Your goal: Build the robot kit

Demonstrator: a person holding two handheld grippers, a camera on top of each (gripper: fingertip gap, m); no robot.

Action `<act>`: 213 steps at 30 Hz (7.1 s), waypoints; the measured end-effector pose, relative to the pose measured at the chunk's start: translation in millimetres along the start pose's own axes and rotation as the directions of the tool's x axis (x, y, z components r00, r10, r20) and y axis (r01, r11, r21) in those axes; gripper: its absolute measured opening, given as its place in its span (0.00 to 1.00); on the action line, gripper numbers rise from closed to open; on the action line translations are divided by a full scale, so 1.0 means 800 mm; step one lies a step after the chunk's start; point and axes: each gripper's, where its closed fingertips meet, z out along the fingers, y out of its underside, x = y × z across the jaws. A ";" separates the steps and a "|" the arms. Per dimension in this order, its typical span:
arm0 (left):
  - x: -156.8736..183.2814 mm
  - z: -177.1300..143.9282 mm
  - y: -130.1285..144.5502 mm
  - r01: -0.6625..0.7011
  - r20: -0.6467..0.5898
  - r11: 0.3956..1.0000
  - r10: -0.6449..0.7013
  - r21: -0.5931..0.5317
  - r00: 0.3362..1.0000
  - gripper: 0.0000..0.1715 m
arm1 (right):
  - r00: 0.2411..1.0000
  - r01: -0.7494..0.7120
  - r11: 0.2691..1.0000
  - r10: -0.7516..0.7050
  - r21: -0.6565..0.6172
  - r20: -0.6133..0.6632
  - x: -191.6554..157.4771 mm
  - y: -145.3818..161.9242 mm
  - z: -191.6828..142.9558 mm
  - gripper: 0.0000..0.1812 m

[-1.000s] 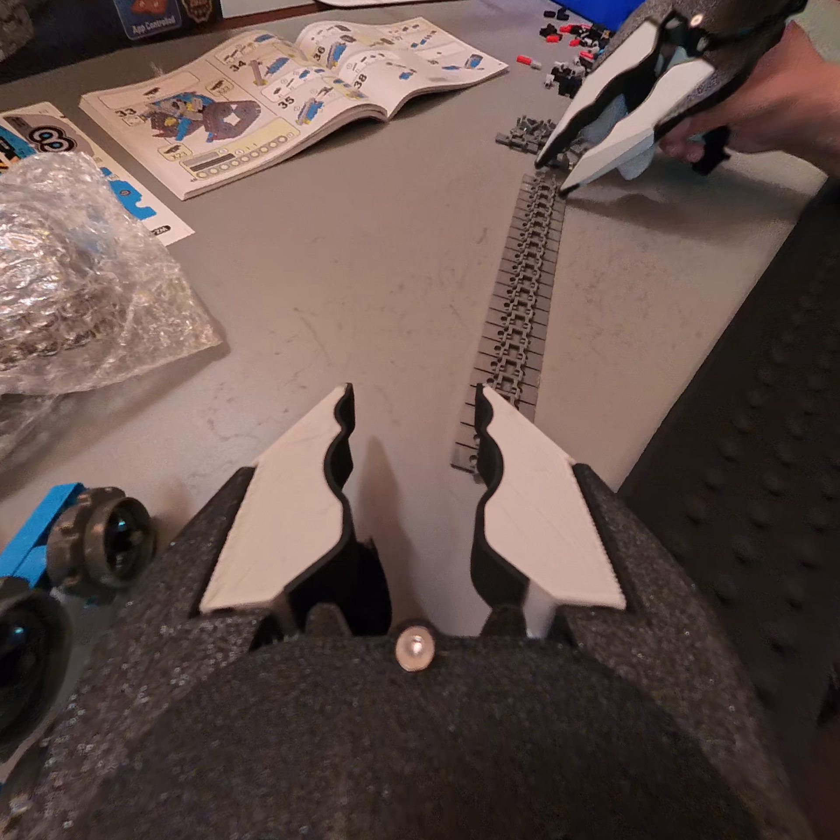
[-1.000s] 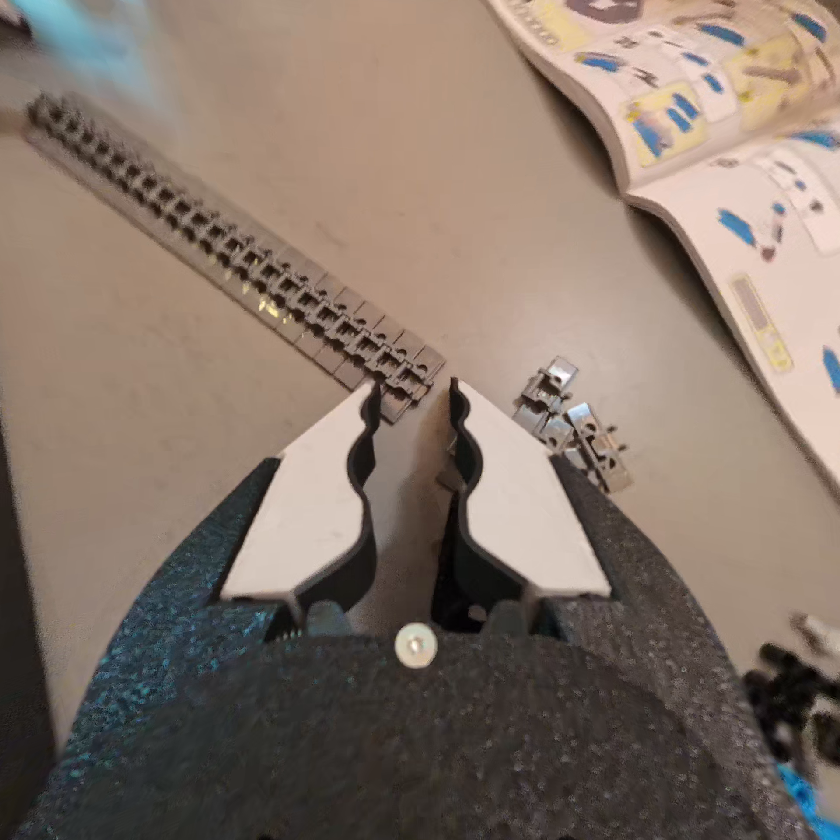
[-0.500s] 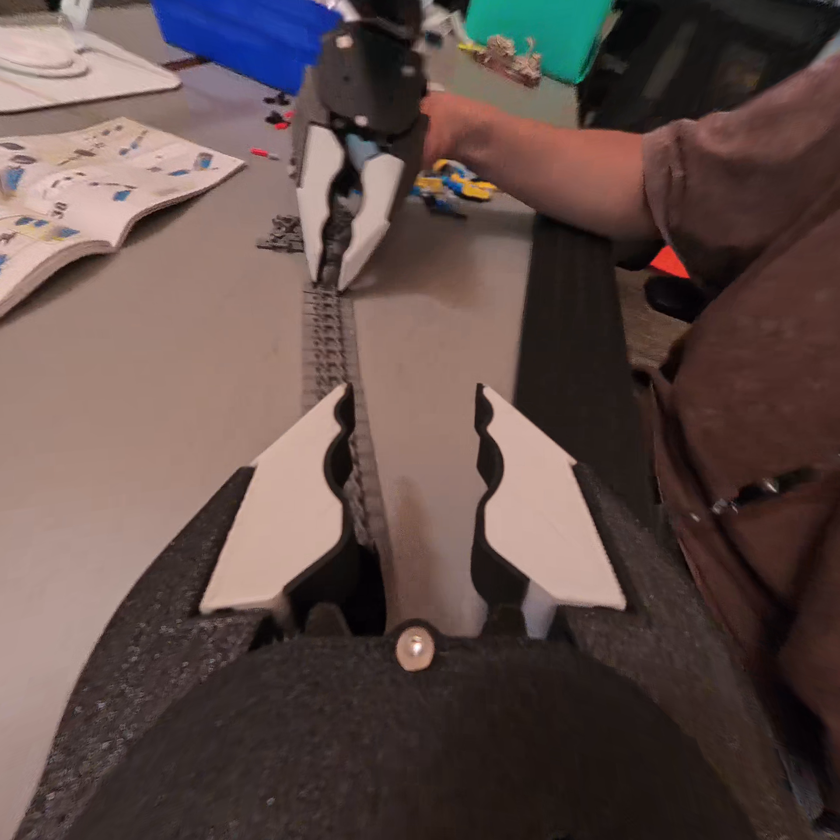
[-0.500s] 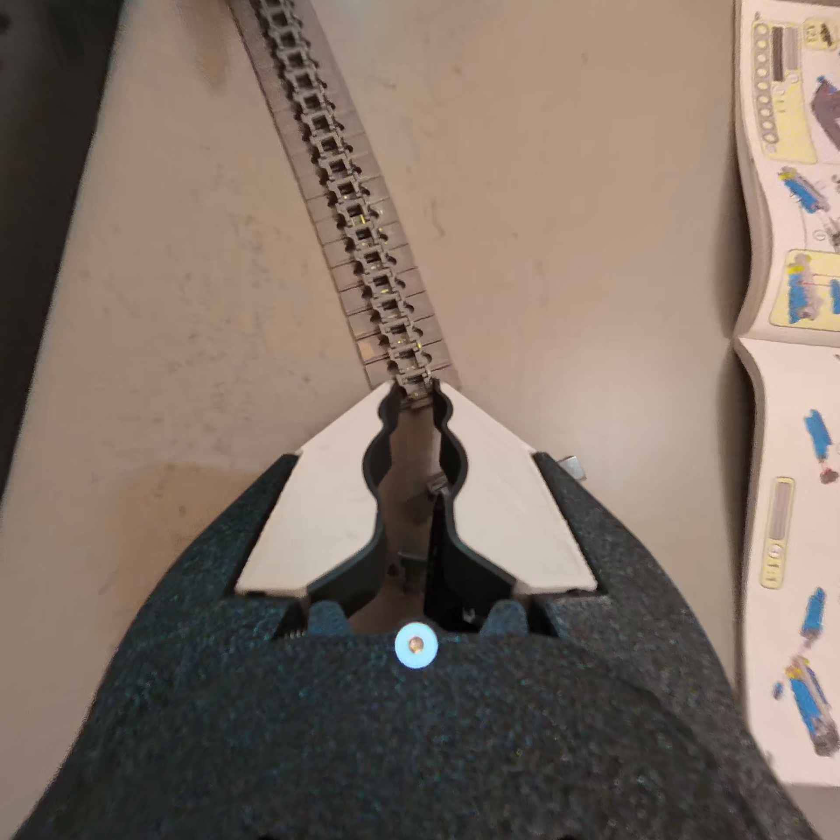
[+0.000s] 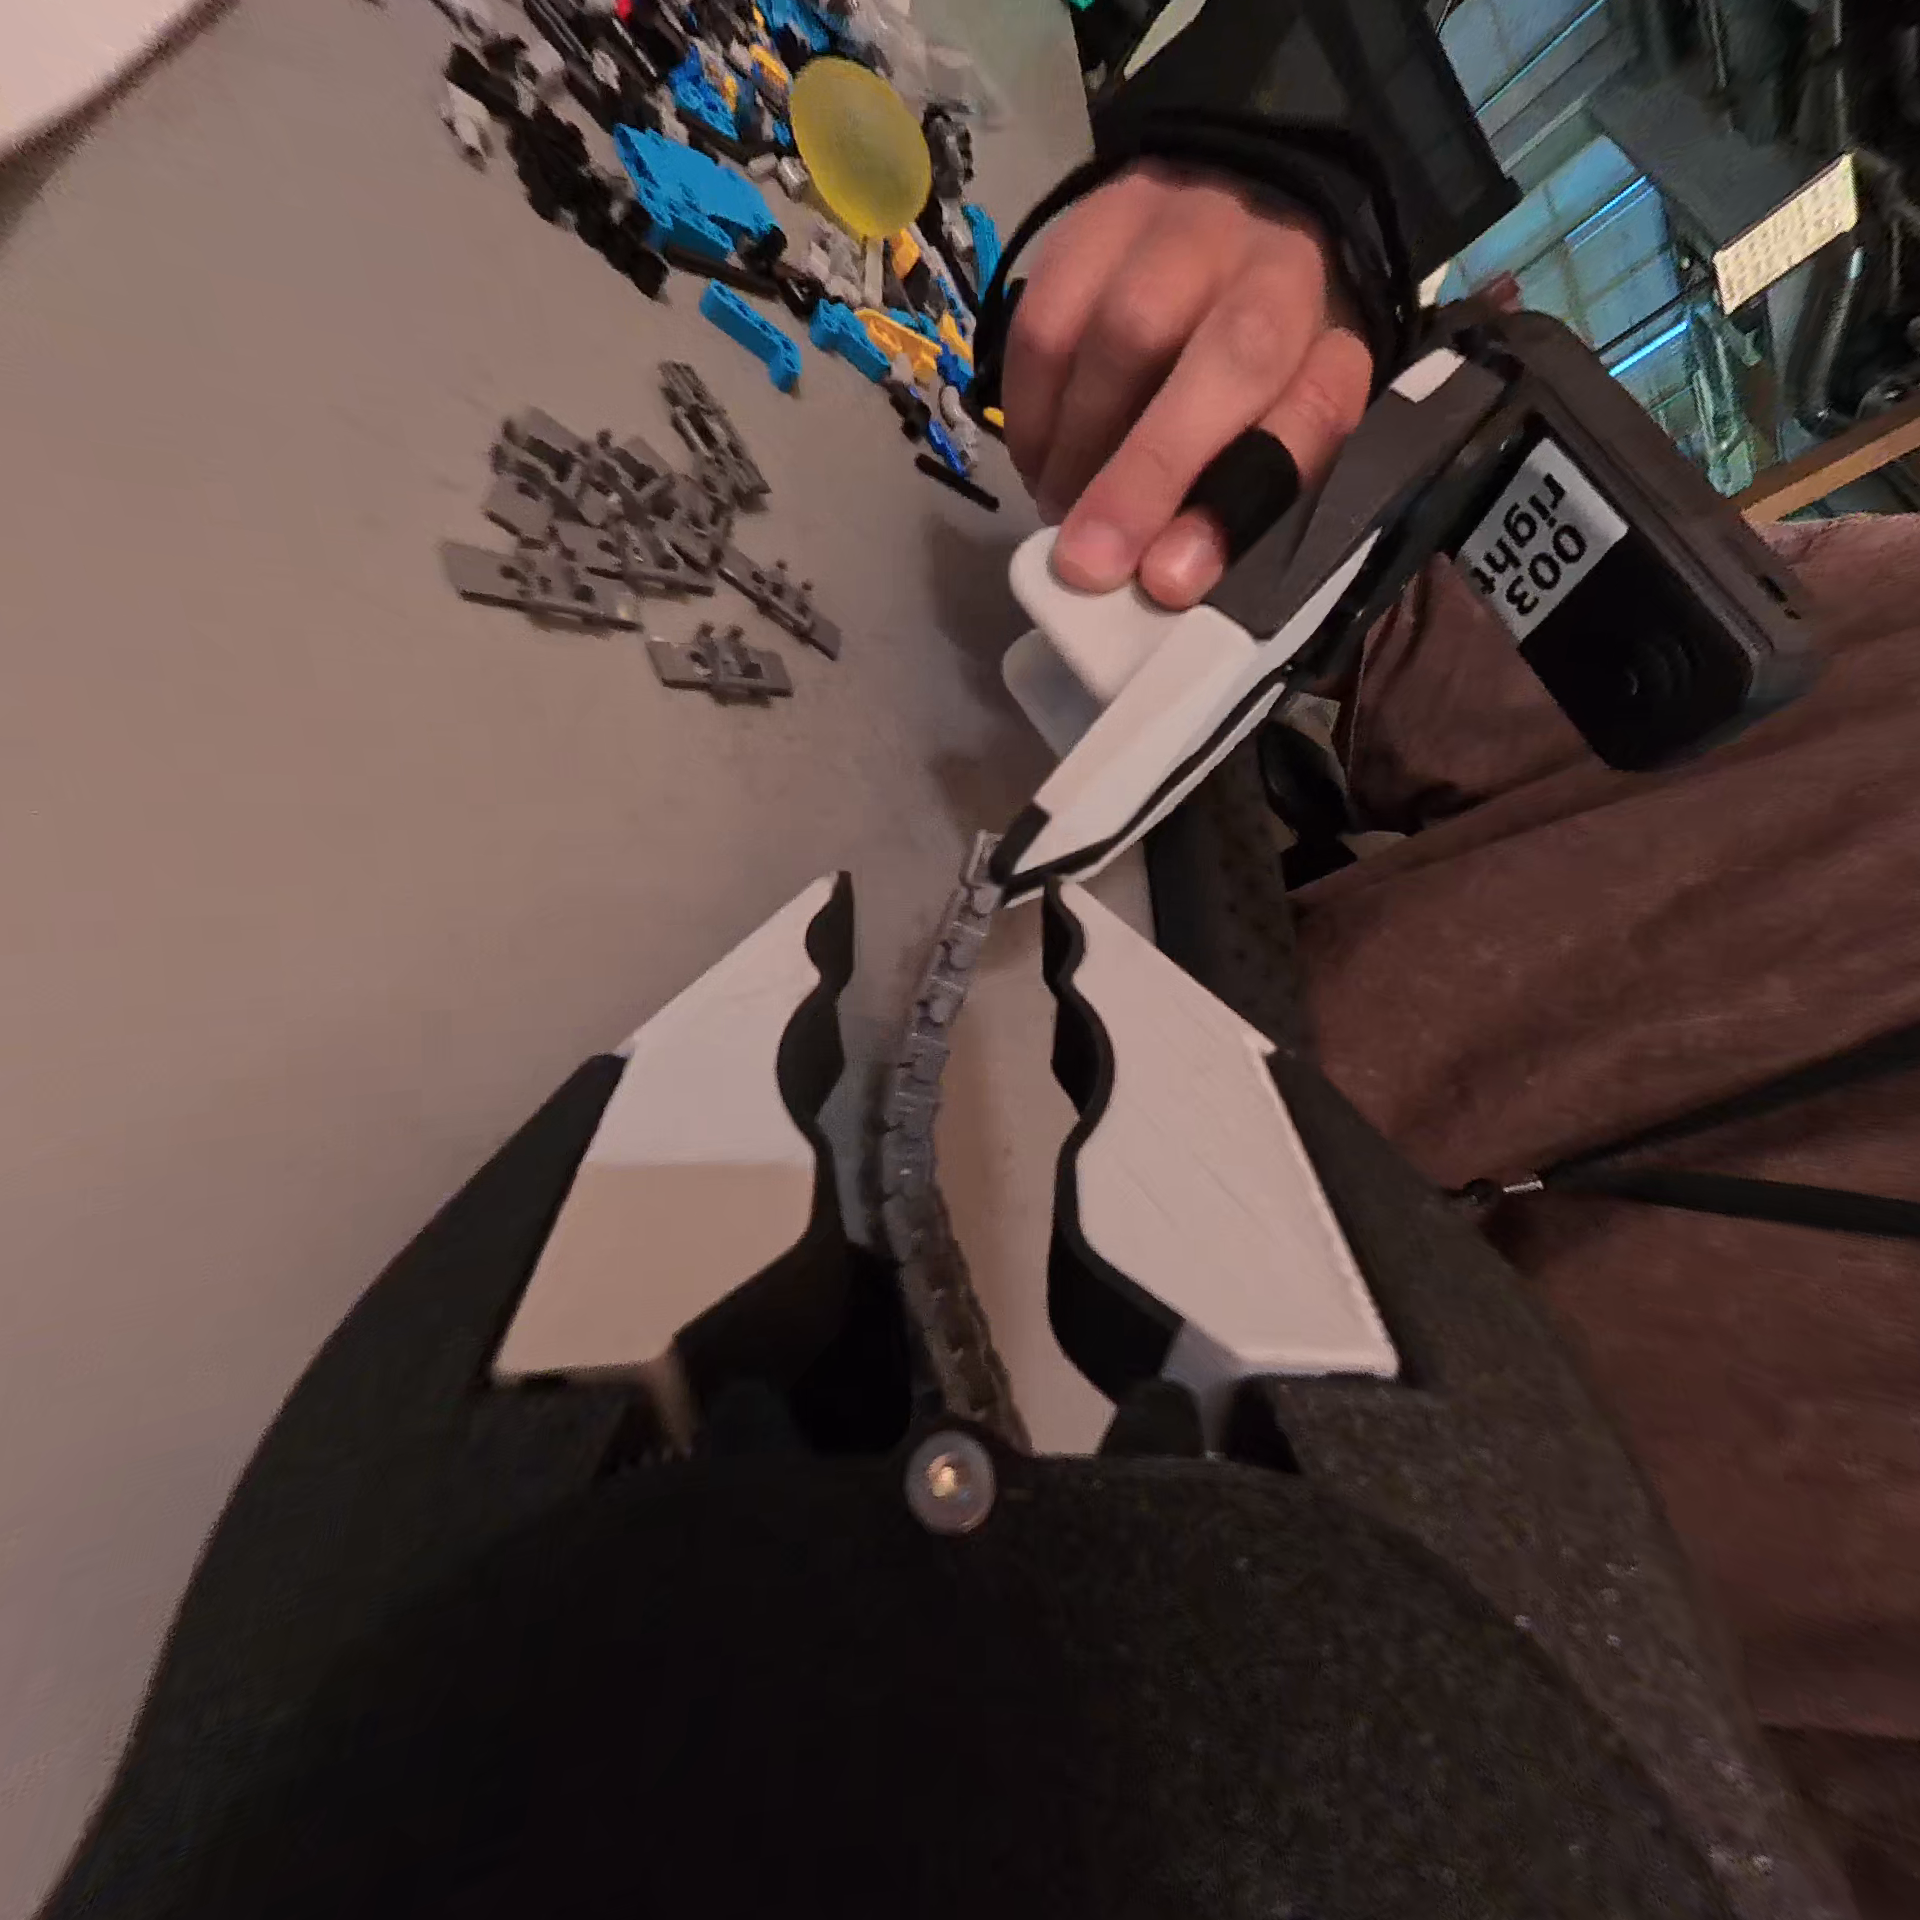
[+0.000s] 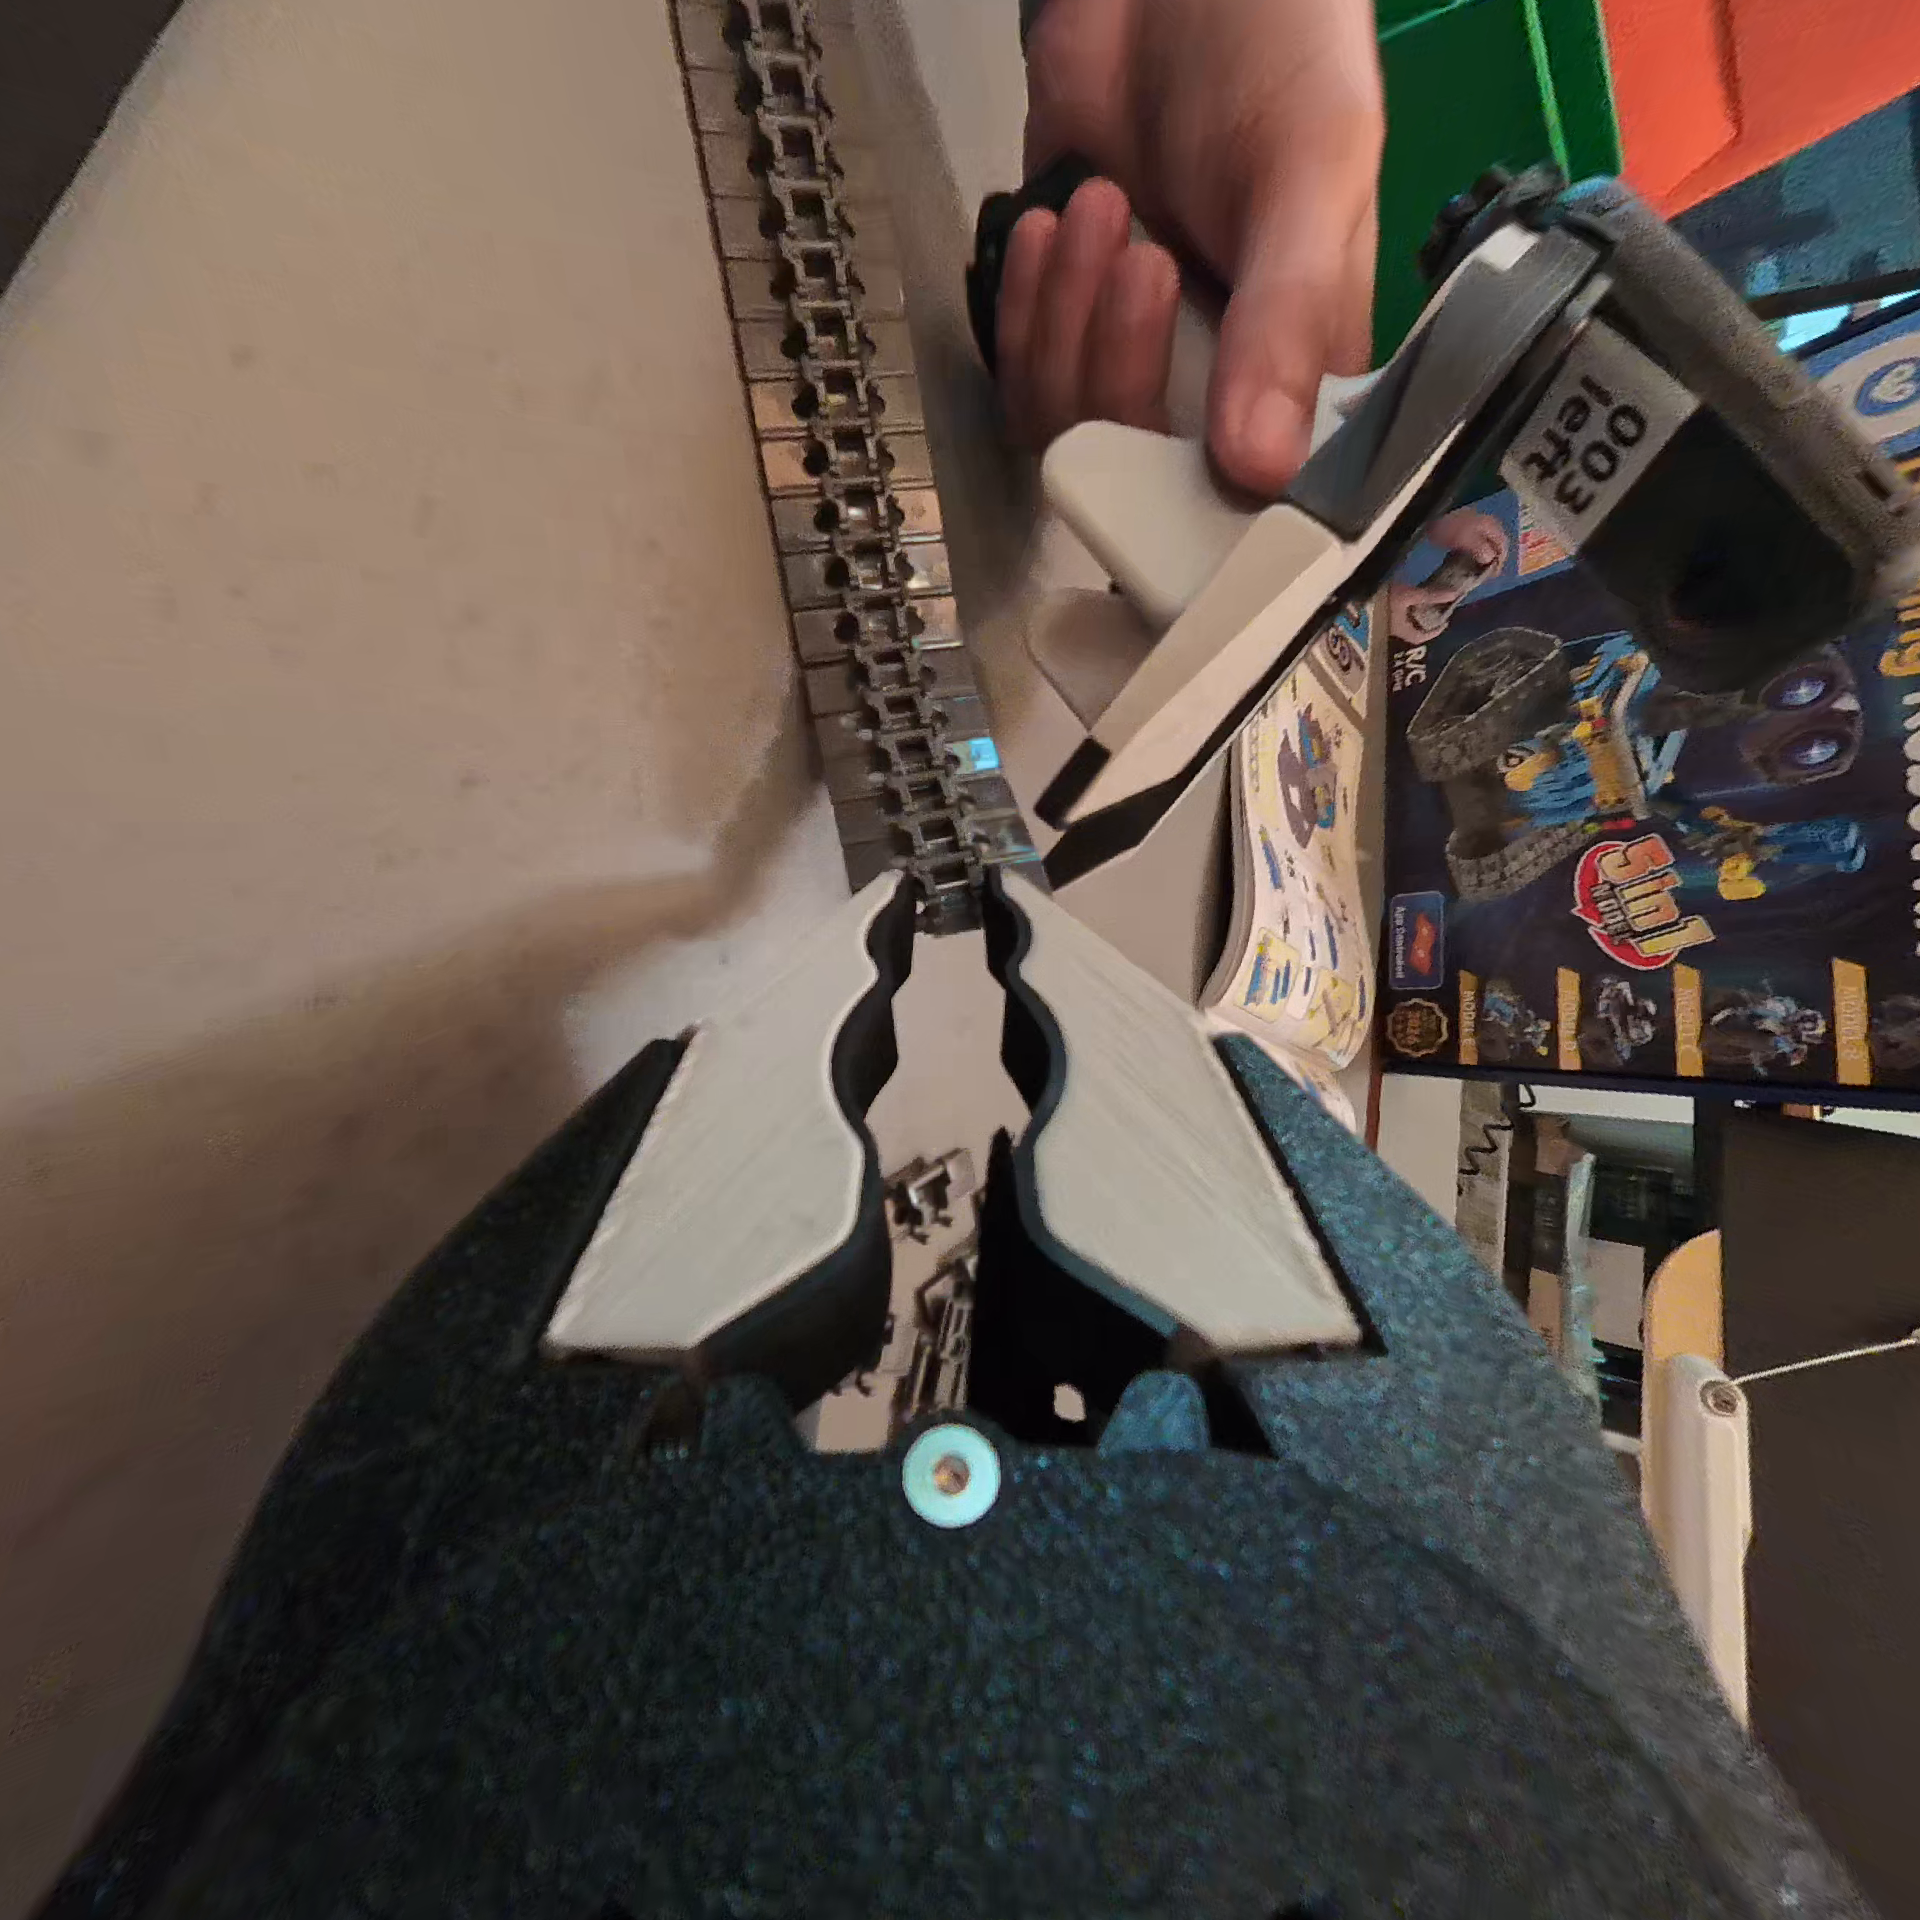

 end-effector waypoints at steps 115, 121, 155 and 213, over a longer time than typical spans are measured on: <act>-0.035 -0.001 0.021 -0.053 0.151 0.998 0.058 -0.037 0.987 0.01 | 0.244 -0.873 0.440 0.768 -0.210 0.592 0.000 0.021 0.041 0.07; -0.034 0.001 0.023 -0.114 0.180 0.991 0.124 -0.063 0.976 0.02 | 0.195 -0.871 0.424 0.760 -0.246 0.619 -0.005 0.023 0.041 0.06; -0.015 0.012 0.023 -0.381 0.221 0.917 0.399 -0.122 0.890 0.01 | 0.262 -0.851 0.500 0.668 -0.159 0.697 -0.015 0.006 0.030 0.05; -0.030 0.033 0.046 -0.379 0.233 0.879 0.449 -0.290 0.862 0.04 | 0.419 -0.771 0.610 0.702 -0.184 0.576 -0.029 0.024 0.033 0.04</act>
